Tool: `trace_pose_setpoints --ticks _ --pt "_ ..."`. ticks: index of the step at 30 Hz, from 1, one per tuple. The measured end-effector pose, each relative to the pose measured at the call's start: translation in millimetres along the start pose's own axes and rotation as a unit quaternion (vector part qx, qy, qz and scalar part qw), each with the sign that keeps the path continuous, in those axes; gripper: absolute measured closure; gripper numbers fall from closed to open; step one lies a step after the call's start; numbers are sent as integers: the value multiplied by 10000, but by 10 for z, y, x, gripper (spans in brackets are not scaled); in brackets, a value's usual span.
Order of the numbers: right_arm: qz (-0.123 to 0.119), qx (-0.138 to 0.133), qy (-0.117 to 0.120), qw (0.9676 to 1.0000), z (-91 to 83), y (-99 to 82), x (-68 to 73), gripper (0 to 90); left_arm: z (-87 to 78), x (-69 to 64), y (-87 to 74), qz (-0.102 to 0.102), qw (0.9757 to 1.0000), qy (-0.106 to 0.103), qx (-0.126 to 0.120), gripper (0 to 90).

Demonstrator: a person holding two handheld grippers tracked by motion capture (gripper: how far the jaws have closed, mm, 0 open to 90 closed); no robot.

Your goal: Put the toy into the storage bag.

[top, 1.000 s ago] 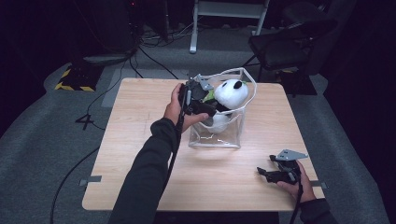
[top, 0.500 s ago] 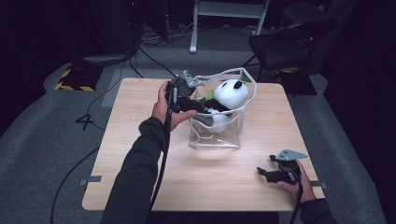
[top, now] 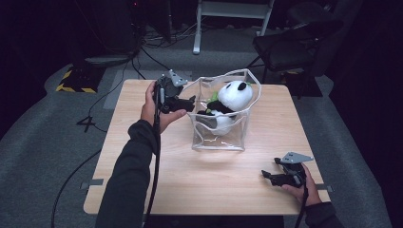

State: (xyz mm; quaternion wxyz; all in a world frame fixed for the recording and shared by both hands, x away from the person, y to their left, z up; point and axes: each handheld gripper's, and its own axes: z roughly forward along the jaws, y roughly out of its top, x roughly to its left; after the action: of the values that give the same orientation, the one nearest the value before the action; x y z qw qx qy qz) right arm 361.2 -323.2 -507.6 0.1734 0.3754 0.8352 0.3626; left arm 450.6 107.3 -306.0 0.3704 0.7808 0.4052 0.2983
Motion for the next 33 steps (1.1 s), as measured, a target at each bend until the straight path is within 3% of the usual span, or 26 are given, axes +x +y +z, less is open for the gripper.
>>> trace_pose_setpoints --ticks 10,33 --pt "1 -2 1 10000 1 0 0 192 -47 167 -133 -112 9997 200 94 160" --pt "2 -2 -3 10000 1 0 1 192 66 310 -465 -272 9984 323 372 159"
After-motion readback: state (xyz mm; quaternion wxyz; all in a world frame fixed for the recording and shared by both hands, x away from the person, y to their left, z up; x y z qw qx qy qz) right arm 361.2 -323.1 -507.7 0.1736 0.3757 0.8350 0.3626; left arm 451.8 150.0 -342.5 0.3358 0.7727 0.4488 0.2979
